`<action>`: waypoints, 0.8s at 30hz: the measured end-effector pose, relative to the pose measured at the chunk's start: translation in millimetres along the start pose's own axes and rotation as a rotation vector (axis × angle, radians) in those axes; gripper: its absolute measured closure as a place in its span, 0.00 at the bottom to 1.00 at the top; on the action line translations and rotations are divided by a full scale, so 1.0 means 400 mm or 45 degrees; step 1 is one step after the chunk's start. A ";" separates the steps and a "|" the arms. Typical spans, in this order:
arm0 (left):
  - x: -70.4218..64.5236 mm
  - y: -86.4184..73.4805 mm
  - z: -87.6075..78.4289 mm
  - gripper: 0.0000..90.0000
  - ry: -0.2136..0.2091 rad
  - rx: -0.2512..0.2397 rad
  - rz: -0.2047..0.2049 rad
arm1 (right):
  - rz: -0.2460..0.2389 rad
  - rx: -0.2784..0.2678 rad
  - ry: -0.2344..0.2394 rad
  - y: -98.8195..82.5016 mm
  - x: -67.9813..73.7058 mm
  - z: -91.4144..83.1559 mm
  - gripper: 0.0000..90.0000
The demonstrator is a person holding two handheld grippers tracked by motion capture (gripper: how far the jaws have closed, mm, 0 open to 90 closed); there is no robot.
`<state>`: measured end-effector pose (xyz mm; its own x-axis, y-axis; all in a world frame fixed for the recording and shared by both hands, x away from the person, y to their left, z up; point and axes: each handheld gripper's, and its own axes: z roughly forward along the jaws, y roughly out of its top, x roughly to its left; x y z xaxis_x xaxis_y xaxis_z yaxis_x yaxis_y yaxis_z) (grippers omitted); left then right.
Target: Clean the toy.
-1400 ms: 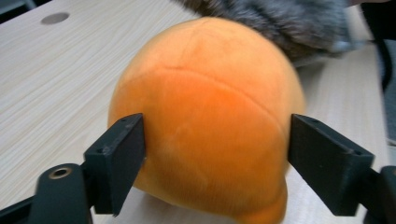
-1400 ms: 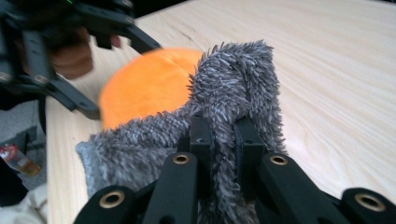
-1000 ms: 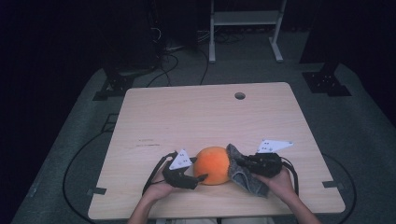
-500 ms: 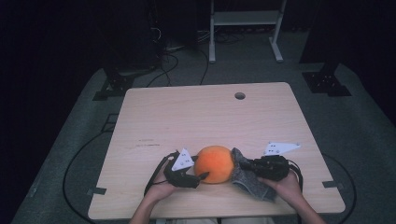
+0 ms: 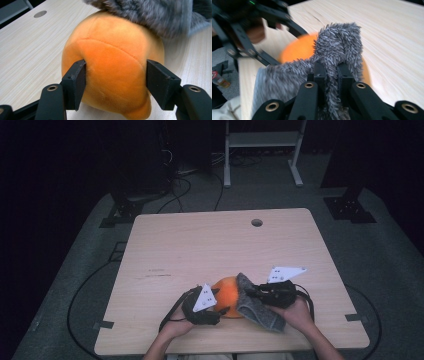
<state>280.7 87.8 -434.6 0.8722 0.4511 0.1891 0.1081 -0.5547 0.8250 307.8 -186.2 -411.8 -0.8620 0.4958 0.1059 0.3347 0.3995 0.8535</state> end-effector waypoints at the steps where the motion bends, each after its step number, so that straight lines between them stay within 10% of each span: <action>1: 0.000 0.003 -0.001 0.38 0.002 -0.004 0.006 | 0.022 0.001 -0.007 -0.012 -0.011 -0.008 0.90; 8: -0.010 0.022 0.001 0.38 0.014 -0.011 0.031 | 0.084 0.021 -0.055 -0.052 -0.043 -0.064 0.90; 14: -0.022 0.035 0.004 0.39 0.018 -0.017 0.060 | -0.055 -0.069 0.046 0.035 0.031 -0.051 0.90; 17: -0.023 0.034 -0.001 0.36 -0.007 -0.045 0.066 | -0.094 0.018 0.026 0.047 0.031 -0.012 0.90; 21: 0.008 0.017 -0.016 0.19 -0.093 -0.156 -0.075 | -0.031 0.005 0.053 0.019 0.007 -0.008 0.90; 24: 0.027 0.005 0.007 0.10 -0.099 -0.066 -0.168 | 0.006 -0.011 0.059 0.003 -0.007 -0.021 0.90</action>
<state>291.7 89.8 -432.5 0.8865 0.4612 0.0368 0.2015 -0.4565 0.8666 307.6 -193.6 -407.1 -0.8772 0.4613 0.1329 0.3352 0.3904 0.8575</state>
